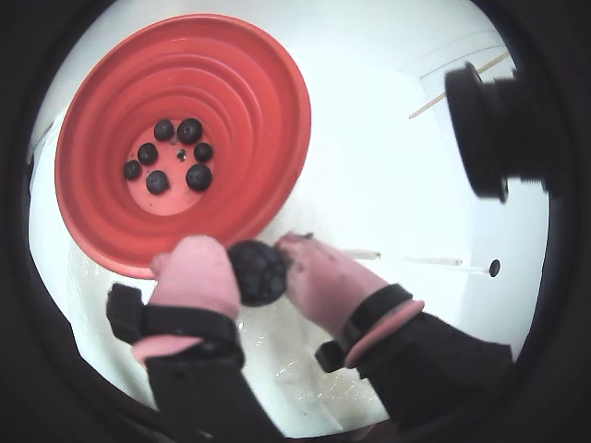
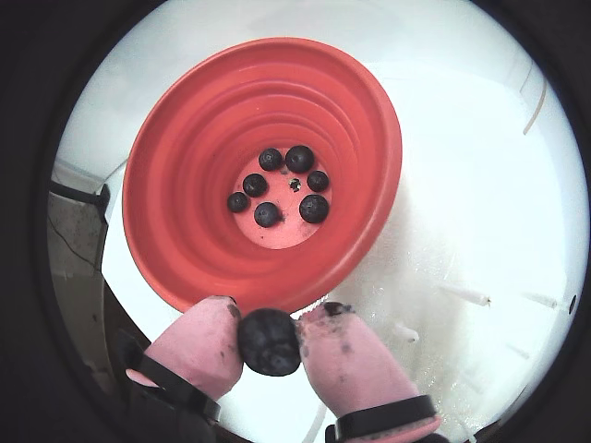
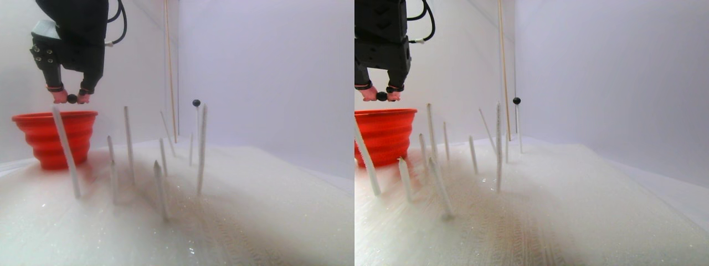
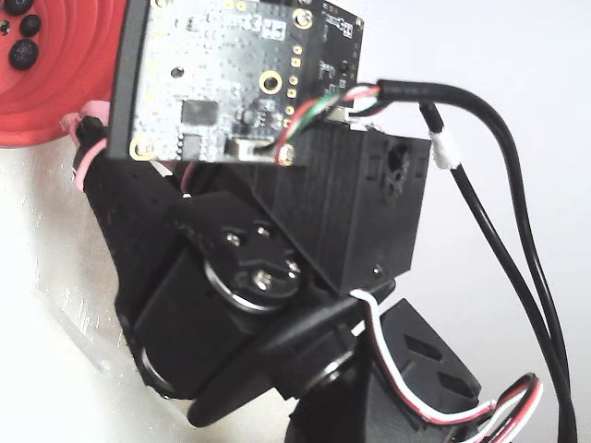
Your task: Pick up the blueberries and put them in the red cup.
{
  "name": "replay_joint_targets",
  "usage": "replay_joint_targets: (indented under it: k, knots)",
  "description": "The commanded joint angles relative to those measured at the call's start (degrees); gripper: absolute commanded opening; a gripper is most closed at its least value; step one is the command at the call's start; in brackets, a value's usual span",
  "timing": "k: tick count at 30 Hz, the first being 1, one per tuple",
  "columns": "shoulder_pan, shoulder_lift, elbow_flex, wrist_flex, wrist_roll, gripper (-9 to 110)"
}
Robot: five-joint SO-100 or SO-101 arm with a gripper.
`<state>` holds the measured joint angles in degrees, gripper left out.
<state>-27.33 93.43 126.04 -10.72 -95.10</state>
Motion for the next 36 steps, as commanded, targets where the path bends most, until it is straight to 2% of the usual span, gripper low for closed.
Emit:
replay_joint_targets:
  k: [1, 21, 36]
  knots:
    - [-1.76, -0.35, -6.68, -2.11, 0.62, 11]
    - [-3.25, -9.23, -16.96, -5.01, 0.26, 12]
    - [-2.46, -6.24, -13.10, -6.33, -0.09, 17]
